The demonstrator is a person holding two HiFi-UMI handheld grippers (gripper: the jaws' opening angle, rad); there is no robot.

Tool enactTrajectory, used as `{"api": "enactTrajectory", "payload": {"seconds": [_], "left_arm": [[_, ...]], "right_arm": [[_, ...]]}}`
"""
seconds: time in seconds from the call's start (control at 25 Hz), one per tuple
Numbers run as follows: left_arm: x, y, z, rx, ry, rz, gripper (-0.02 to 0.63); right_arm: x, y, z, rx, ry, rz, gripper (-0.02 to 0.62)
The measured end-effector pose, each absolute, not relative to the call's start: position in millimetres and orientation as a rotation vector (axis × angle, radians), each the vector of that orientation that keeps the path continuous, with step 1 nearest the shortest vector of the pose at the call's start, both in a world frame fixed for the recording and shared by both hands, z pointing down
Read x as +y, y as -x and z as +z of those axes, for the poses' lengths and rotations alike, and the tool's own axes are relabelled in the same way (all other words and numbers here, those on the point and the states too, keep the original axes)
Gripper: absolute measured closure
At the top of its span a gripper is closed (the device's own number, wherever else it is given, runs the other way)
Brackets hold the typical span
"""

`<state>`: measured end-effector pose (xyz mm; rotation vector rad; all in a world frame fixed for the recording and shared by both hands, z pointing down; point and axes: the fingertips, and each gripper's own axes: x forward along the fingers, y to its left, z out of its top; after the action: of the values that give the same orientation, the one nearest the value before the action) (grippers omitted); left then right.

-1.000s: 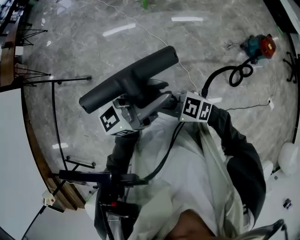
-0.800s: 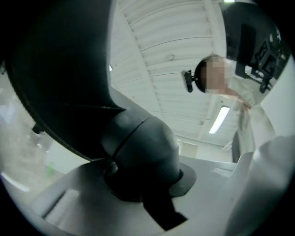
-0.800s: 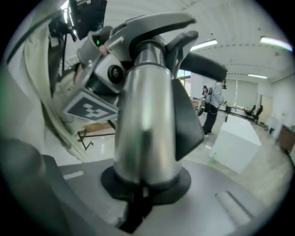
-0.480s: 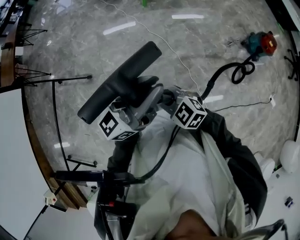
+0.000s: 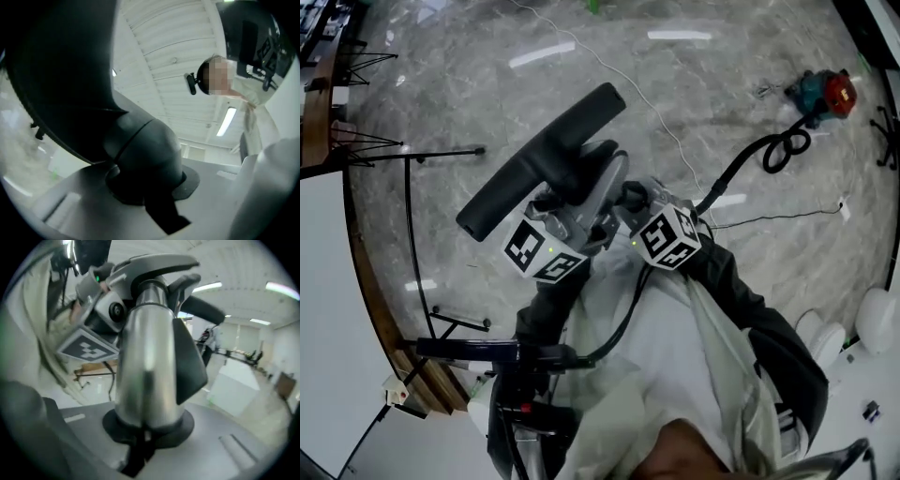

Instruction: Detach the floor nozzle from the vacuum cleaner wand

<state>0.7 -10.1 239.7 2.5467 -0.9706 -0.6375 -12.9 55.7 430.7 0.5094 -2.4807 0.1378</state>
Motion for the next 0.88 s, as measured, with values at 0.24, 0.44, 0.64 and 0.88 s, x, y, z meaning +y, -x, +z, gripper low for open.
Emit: {"api": "enactTrajectory", "payload": {"seconds": [0.24,0.44,0.64,0.88], "left_arm": [[6,-4,219,-0.795,-2.663,-0.739,0.534],[56,-35,207,-0.230,-2.838,-0.803,0.531],[12,-25,218,-0.602,-2.714,-0.750,0.535],[-18,15,244,-0.990,-2.506,-0.657,0.534]], "right_arm": [[57,9,419,-2.473,-0.439,0.048,0.552],[126,-6,400,-2.559,0.381,0.314,0.552],[83,8,416,-2.579,-0.098,0.265,0.554],[46,18,434,-2.412,-0.569,0.107,0.552]]}}
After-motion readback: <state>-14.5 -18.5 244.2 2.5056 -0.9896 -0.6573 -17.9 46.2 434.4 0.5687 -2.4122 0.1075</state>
